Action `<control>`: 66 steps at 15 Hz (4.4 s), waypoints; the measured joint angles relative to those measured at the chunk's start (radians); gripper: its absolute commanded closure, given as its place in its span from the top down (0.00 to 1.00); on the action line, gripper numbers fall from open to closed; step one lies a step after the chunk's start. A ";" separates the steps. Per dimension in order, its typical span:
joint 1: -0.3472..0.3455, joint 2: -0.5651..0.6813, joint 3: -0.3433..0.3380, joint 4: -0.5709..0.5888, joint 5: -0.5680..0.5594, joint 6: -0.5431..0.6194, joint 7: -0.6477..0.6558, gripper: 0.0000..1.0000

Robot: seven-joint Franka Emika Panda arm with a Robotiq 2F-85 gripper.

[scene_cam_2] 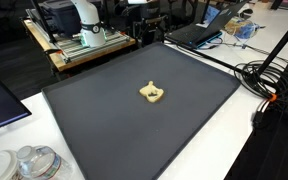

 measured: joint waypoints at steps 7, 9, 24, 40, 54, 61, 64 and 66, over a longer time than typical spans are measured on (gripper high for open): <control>0.039 0.046 0.028 0.158 -0.089 -0.189 0.075 1.00; 0.047 0.081 0.028 0.205 -0.124 -0.222 0.106 1.00; -0.004 0.400 -0.089 0.420 -0.041 -0.196 0.114 1.00; -0.035 0.554 -0.122 0.354 0.145 0.041 0.142 1.00; -0.040 0.561 -0.129 0.309 0.225 0.118 0.264 1.00; -0.017 0.571 -0.145 0.309 0.223 0.131 0.353 1.00; 0.006 0.572 -0.160 0.310 0.215 0.131 0.390 0.66; 0.021 0.572 -0.170 0.311 0.205 0.131 0.415 0.50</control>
